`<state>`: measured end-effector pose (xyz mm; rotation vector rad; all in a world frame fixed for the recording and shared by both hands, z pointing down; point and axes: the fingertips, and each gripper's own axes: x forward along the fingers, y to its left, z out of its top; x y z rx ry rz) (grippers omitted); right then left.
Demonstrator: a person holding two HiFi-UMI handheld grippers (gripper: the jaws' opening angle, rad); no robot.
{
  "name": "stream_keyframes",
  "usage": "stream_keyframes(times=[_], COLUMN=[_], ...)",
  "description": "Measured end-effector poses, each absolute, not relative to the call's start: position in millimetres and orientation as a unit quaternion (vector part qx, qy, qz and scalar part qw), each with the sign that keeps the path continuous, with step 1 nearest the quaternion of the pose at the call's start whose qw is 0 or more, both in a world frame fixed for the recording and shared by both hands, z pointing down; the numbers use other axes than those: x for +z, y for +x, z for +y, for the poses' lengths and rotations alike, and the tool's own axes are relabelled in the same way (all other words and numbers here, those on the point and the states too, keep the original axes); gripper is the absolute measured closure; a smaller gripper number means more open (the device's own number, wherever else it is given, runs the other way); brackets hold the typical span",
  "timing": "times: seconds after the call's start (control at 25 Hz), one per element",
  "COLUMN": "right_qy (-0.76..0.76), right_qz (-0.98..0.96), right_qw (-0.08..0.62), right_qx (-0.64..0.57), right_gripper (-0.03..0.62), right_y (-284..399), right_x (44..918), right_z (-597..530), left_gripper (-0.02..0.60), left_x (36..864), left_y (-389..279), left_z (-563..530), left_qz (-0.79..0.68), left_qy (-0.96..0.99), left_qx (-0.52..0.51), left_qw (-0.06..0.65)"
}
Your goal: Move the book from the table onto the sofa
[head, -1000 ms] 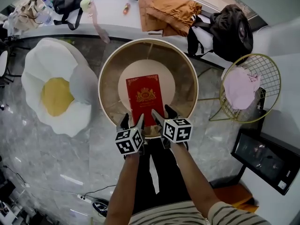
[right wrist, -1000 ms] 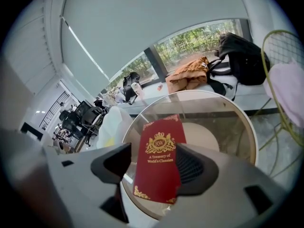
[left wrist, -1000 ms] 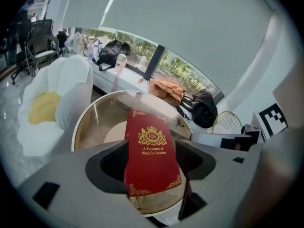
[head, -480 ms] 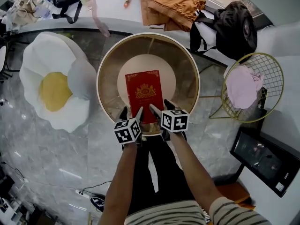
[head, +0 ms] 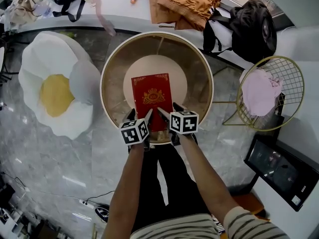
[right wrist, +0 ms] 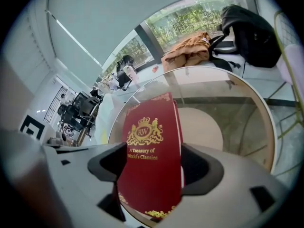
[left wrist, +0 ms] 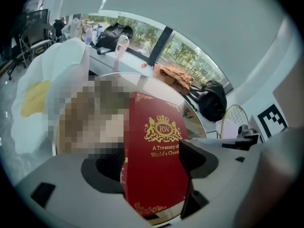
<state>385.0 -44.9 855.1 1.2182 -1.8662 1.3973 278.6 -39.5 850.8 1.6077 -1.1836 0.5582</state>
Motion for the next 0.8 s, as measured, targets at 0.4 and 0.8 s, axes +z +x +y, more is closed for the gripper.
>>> stream_keyframes(times=[0.4,0.8], right_qy=[0.424,0.406], right_qz=[-0.683,-0.676], right_qw=[0.283,0.285], right_qx=[0.523,0.545], right_gripper=[0.241,0.233], right_y=[382,380], right_x=[880,900], right_z=[-45,-47], left_gripper=[0.235,0.229], left_x=[879,901], left_y=[274,275], left_z=[-38,-46], left_qz=[-0.484,-0.46], left_qy=[0.648,0.648], left_qx=[0.259,0.266], left_qw=[0.528,0.546])
